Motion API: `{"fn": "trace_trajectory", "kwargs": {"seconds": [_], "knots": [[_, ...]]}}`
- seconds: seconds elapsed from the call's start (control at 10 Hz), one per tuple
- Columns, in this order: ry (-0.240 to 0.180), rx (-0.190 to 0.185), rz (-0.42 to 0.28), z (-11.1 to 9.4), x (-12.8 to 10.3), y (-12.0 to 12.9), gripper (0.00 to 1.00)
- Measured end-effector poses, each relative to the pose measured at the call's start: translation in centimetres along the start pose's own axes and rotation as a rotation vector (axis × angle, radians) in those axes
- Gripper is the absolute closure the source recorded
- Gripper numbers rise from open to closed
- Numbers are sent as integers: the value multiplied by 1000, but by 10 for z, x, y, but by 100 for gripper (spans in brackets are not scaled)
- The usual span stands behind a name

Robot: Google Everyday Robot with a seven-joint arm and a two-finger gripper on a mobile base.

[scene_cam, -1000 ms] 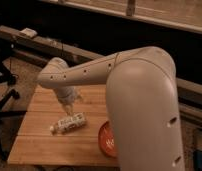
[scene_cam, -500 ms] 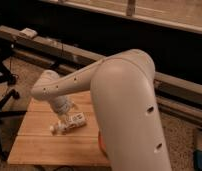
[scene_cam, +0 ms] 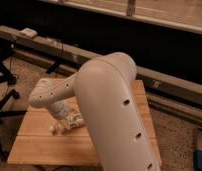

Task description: Place the bottle in the ceramic bowl

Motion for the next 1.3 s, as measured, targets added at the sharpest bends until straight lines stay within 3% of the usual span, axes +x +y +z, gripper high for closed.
{"fn": "trace_trajectory", "kwargs": {"seconds": [0.4,1.3], "knots": [[19,13,10,6,-10,-8,35],[52,28,-59,12,-38,2,35]]}}
